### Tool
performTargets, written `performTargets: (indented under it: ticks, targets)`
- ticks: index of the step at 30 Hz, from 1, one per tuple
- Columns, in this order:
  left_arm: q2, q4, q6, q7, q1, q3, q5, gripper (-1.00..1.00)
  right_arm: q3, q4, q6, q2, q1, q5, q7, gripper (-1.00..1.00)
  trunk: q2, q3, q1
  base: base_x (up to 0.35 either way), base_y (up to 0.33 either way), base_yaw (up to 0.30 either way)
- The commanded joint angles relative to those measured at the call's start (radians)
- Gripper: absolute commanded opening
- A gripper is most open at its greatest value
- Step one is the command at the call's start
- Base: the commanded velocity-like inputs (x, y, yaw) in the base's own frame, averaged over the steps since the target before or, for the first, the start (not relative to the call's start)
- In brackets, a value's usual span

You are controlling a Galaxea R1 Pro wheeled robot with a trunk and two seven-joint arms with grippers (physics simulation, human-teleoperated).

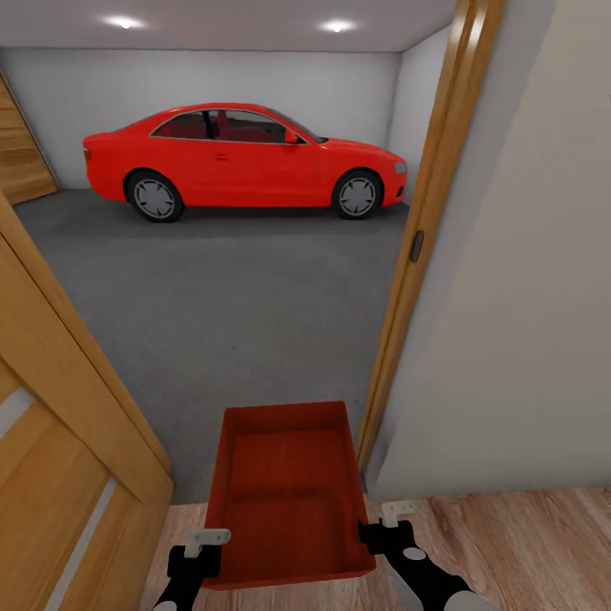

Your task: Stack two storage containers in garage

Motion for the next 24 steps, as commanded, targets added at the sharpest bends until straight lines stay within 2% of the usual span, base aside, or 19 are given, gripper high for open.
performTargets:
  ticks: [1,5,14,24]
  targets:
    - [0.0,-0.001,-0.002,0.011,-0.001,0.01,-0.02,-1.0,-0.005,0.001,-0.003,-0.005,-0.001,0.002,-0.012,-1.0,0.0,-0.001,0.0,0.0,0.006,-0.02]
    - [0.0,-0.001,-0.002,0.011,-0.001,0.01,-0.02,-1.0,-0.005,0.001,-0.003,-0.005,-0.001,0.002,-0.012,-1.0,0.0,-0.001,0.0,0.0,0.072,-0.01]
    - [0.0,-0.001,-0.002,0.011,-0.001,0.01,-0.02,-1.0,-0.005,0.001,-0.003,-0.004,-0.001,0.001,-0.012,-1.0,0.0,0.0,0.0,0.0,0.208,-0.001]
    - [0.0,0.0,-0.002,0.011,-0.001,0.01,-0.02,-1.0,-0.005,0.001,-0.003,-0.004,-0.001,0.001,-0.012,-1.0,0.0,0.0,0.0,0.001,0.039,0.0]
